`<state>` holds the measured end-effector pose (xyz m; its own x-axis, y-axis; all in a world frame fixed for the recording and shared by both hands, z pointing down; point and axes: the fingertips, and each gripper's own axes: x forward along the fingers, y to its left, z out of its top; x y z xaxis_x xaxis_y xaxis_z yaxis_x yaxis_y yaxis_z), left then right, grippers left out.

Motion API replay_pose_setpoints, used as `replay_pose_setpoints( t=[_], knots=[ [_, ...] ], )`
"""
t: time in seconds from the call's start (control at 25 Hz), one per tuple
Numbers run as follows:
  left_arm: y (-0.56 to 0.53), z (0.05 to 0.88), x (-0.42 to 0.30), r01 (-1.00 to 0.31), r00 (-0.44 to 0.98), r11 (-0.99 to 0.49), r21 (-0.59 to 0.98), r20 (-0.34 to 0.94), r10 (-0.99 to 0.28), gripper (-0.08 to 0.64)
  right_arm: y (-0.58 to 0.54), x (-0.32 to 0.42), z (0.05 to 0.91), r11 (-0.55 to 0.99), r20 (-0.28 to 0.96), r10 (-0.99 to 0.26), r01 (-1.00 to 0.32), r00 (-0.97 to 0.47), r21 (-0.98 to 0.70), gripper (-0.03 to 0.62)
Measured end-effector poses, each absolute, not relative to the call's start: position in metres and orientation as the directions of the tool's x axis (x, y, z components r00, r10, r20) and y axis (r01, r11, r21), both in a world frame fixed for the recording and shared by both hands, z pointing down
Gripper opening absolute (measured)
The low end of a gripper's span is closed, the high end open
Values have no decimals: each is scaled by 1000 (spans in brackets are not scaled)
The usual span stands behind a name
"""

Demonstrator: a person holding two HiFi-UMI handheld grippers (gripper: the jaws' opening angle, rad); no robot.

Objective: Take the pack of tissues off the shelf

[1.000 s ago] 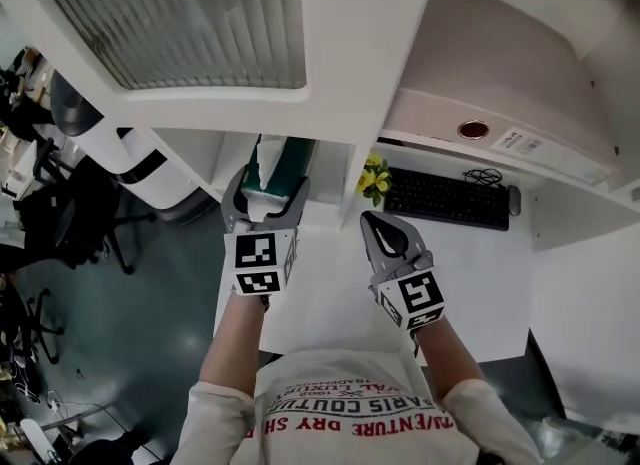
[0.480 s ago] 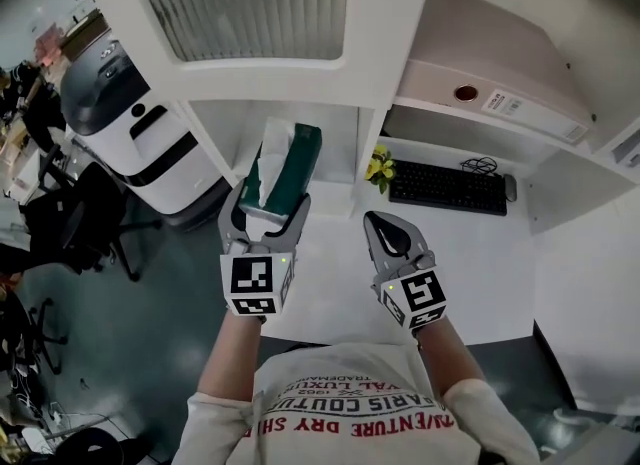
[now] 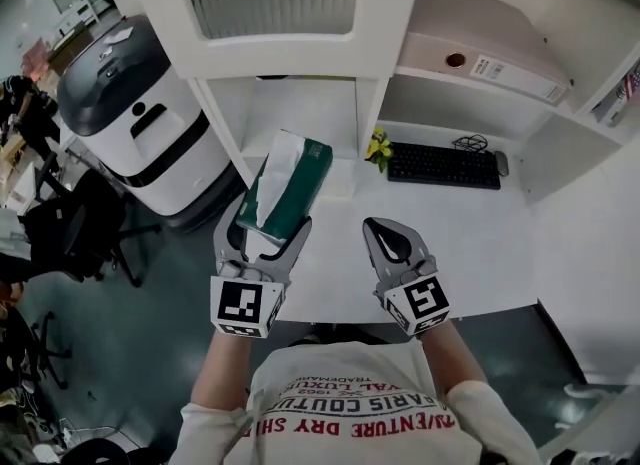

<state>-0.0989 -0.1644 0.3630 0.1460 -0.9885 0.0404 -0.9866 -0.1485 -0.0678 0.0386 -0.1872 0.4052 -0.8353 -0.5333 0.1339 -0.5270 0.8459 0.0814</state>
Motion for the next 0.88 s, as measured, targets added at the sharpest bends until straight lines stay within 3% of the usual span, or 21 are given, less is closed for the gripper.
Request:
replay_pose_setpoints(
  t=[0.44, 0.88],
  knots=[
    [-123, 380, -77, -953, 301, -301, -28, 13, -954, 425, -159, 62, 381, 779, 48, -625, -618, -779, 110, 2],
    [-140, 379, -69, -947, 319, -320, -34, 24, -947, 425, -170, 72, 377, 762, 39, -646, -640, -762, 99, 2]
  ],
)
